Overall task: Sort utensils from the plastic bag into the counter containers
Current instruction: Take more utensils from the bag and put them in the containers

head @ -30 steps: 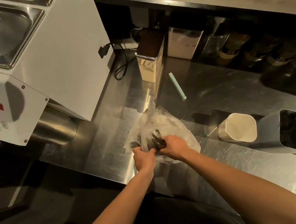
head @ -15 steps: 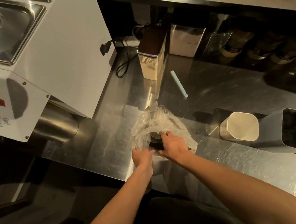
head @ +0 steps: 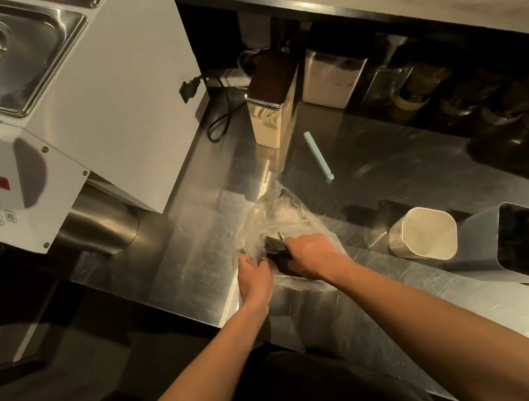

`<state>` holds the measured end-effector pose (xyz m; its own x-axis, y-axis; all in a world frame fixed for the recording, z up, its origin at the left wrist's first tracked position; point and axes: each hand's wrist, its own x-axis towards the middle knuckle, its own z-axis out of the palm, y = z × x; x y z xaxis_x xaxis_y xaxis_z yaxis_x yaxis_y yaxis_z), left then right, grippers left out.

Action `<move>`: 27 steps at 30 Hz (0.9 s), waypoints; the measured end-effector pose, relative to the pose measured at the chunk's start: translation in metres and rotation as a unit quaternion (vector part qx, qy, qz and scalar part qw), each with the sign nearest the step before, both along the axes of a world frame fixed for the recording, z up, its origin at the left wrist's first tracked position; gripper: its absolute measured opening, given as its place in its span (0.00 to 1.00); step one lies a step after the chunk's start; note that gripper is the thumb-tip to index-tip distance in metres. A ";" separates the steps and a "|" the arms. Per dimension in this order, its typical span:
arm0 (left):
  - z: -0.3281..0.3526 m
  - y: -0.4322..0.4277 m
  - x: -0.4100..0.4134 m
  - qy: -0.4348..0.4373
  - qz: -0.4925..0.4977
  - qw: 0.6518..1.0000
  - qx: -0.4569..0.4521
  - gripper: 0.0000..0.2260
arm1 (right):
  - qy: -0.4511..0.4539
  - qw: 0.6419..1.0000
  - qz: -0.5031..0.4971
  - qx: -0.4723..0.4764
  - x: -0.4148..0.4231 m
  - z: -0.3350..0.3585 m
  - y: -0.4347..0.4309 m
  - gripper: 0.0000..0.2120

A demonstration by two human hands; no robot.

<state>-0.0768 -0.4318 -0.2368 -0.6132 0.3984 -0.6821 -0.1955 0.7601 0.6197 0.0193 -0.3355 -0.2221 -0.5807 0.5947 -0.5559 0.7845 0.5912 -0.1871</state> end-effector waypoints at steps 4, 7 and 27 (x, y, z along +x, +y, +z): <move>0.002 0.002 0.002 0.006 -0.023 1.000 0.009 0.13 | -0.008 0.999 0.031 0.038 -0.001 0.005 0.003 0.13; 0.004 0.001 0.003 0.026 -0.031 0.999 0.016 0.10 | -0.013 0.998 0.032 0.048 -0.002 0.009 0.004 0.14; 0.015 -0.004 0.002 0.075 -0.074 0.994 0.017 0.09 | 0.003 0.992 -0.031 -0.125 0.012 0.033 0.027 0.14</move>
<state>-0.0751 -0.4360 -0.2221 -0.6394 0.5133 -0.5725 0.0138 0.7520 0.6590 0.0311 -0.3080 -0.1886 -0.5520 0.4726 -0.6870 0.8157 0.4769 -0.3274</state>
